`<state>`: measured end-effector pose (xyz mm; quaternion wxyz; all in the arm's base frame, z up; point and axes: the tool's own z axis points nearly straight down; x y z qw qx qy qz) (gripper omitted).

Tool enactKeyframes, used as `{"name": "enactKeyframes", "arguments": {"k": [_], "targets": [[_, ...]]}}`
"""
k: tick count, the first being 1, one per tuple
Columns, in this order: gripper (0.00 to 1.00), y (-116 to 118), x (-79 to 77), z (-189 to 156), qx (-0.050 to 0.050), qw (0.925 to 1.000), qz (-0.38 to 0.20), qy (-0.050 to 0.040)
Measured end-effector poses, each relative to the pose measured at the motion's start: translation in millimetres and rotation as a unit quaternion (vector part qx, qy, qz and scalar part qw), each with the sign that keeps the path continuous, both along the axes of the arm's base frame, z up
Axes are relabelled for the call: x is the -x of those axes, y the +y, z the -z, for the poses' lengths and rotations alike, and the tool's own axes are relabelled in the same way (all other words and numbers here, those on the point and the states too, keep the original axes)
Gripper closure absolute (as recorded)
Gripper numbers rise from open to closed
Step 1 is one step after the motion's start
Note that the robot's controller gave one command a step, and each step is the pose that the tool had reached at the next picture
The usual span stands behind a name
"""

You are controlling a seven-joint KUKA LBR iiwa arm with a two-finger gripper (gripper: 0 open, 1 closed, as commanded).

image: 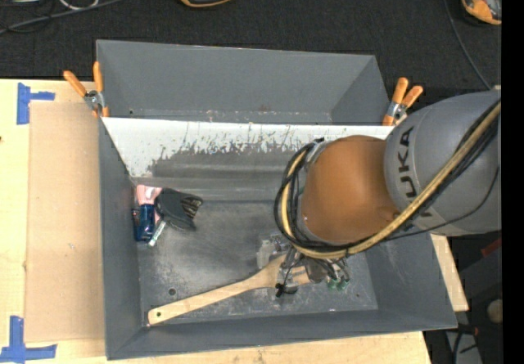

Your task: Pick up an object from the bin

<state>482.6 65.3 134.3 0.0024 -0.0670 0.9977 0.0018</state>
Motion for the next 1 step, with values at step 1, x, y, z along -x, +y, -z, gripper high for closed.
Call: {"name": "enactKeyframes", "arguments": {"k": [1], "targets": [[1.0,0.4,-2.2,-30.1,0.0,1.0,0.0,-0.0044]]}}
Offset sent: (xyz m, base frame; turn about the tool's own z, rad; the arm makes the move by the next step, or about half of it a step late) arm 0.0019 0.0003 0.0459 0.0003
